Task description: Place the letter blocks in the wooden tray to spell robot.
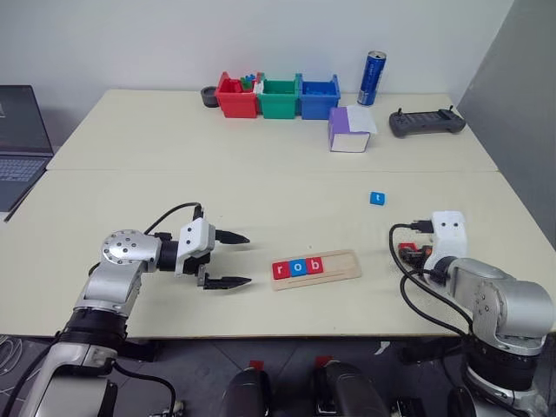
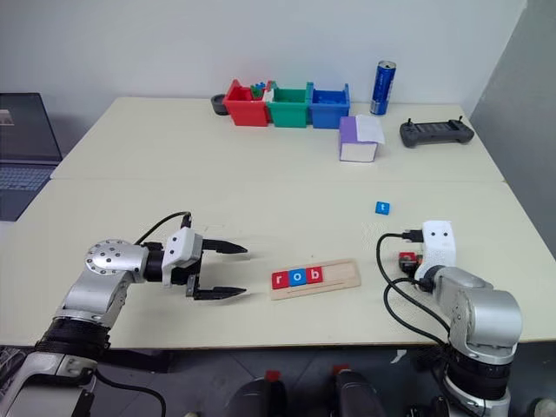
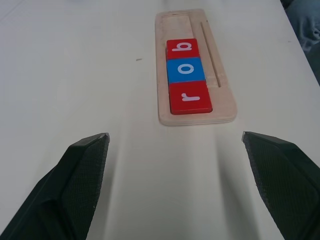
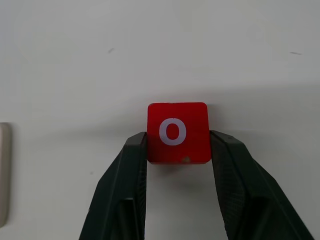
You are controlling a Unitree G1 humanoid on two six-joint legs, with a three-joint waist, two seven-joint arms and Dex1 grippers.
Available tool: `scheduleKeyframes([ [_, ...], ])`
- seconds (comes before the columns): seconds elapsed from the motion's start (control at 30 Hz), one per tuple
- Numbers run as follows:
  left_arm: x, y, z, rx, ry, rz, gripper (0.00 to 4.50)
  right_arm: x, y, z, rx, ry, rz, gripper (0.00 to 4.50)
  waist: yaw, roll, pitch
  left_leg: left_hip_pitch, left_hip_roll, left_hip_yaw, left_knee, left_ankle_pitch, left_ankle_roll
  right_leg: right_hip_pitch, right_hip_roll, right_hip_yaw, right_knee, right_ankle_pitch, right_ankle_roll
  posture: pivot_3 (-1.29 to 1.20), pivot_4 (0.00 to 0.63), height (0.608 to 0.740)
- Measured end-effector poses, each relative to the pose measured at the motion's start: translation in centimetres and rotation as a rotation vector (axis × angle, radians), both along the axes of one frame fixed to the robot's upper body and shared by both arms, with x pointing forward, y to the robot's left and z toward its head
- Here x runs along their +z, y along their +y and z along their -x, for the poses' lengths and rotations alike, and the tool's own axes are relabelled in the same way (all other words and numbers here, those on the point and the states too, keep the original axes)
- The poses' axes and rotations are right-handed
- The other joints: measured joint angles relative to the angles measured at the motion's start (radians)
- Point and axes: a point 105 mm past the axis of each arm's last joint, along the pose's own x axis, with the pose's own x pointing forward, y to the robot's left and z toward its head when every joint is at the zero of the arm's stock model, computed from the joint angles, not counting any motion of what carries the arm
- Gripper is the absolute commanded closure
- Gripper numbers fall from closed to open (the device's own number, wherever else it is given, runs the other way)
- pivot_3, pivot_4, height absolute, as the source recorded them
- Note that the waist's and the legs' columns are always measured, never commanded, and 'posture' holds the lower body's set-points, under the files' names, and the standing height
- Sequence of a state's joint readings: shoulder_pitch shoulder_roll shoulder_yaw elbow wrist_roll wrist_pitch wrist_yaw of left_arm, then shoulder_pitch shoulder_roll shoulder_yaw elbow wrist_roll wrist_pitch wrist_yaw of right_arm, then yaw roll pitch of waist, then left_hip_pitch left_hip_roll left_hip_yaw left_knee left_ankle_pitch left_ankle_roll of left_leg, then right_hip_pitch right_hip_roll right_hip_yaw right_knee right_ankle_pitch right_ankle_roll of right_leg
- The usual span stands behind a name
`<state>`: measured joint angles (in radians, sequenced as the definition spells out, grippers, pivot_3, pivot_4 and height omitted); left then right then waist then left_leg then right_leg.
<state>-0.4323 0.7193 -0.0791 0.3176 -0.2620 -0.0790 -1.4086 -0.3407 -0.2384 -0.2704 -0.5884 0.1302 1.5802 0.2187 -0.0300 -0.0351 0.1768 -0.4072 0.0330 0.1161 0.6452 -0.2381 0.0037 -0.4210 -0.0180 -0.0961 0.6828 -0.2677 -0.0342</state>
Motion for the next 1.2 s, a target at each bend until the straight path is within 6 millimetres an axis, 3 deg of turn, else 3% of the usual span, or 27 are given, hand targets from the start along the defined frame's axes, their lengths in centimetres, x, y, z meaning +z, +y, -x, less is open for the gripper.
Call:
scheduleKeyframes([
  [0.2, 0.2, -0.1, -0.1, -0.004, -0.015, -0.004, 0.00, 0.0, 0.3, 0.5, 0.044, 0.016, 0.020, 0.02, 0.001, 0.000, 0.000, -0.001, -0.002, 0.000, 0.000, 0.000, 0.000, 0.000, -0.001, 0.001, -0.002, 0.000, 0.000, 0.00, 0.150, 0.740],
  [0.27, 0.2, -0.1, -0.2, -0.004, -0.015, -0.003, 0.00, 1.0, -0.5, 0.2, 0.080, 0.002, 0.065, 0.02, 0.001, 0.000, 0.000, -0.001, -0.002, 0.000, 0.001, 0.000, 0.000, 0.000, -0.002, 0.001, -0.001, 0.000, 0.000, 0.00, 0.150, 0.740],
  [0.37, 0.2, -0.1, -0.2, -0.003, -0.019, -0.003, 0.00, 5.2, -3.6, -1.4, 0.142, -0.128, 0.196, 0.02, 0.002, 0.000, 0.000, -0.001, -0.003, 0.000, 0.000, 0.000, 0.001, 0.000, -0.002, 0.000, -0.002, 0.000, 0.000, 0.00, 0.150, 0.740],
  [0.47, 0.4, -0.2, -0.3, -0.003, -0.028, -0.002, 0.00, 7.5, -4.7, -2.2, 0.344, -0.212, 0.308, 0.02, 0.004, 0.000, 0.000, -0.001, -0.002, -0.001, -0.001, -0.001, 0.001, 0.000, -0.001, -0.001, -0.003, 0.000, 0.000, 0.00, 0.150, 0.740],
  [0.5, 0.4, -0.3, -0.4, -0.002, -0.032, 0.000, 0.00, 7.4, -4.2, -2.0, 0.493, -0.210, 0.346, 0.02, 0.004, 0.000, 0.000, -0.001, -0.002, -0.001, 0.000, -0.001, 0.002, 0.001, 0.000, -0.001, -0.003, 0.000, 0.001, 0.00, 0.150, 0.740],
  [0.6, 0.5, -0.4, -0.4, 0.004, -0.037, 0.006, 0.00, 4.2, -2.5, 0.8, 0.928, -0.050, 0.315, 0.02, 0.003, -0.001, 0.000, -0.001, -0.001, -0.001, 0.000, -0.001, 0.002, 0.001, 0.000, -0.002, -0.003, 0.000, 0.001, 0.00, 0.150, 0.740],
  [0.67, 0.6, -0.6, -0.2, -0.006, -0.047, 0.008, 0.00, 3.0, -2.0, 1.6, 1.093, 0.000, 0.250, 0.02, 0.000, -0.001, 0.000, -0.001, -0.002, -0.001, 0.001, -0.001, 0.002, 0.001, 0.000, -0.001, -0.003, 0.000, 0.002, 0.00, 0.150, 0.740],
  [0.73, 0.6, -0.8, 0.1, -0.015, -0.053, 0.014, 0.00, 3.0, -2.1, 1.3, 1.184, -0.003, 0.226, 0.02, -0.002, -0.001, 0.000, -0.001, -0.001, 0.000, 0.001, -0.001, 0.002, 0.001, 0.000, 0.000, -0.003, 0.001, 0.003, 0.00, 0.150, 0.740],
  [0.87, 0.0, -0.6, 1.1, -0.014, -0.037, 0.013, 0.00, 3.4, -3.0, -0.1, 1.253, -0.026, 0.279, 0.02, 0.003, -0.001, 0.000, 0.000, -0.001, 0.000, 0.002, -0.001, 0.002, 0.002, 0.000, -0.001, -0.002, 0.001, 0.003, 0.00, 0.150, 0.740],
  [1.2, 0.9, -0.2, 3.0, 0.004, -0.044, 0.100, 0.00, 0.9, -3.2, -1.5, 1.310, 0.005, 0.287, 0.02, 0.009, 0.000, 0.001, 0.000, -0.001, 0.001, 0.002, 0.002, -0.003, 0.001, -0.001, 0.000, -0.002, 0.001, 0.003, 0.00, 0.150, 0.740],
])
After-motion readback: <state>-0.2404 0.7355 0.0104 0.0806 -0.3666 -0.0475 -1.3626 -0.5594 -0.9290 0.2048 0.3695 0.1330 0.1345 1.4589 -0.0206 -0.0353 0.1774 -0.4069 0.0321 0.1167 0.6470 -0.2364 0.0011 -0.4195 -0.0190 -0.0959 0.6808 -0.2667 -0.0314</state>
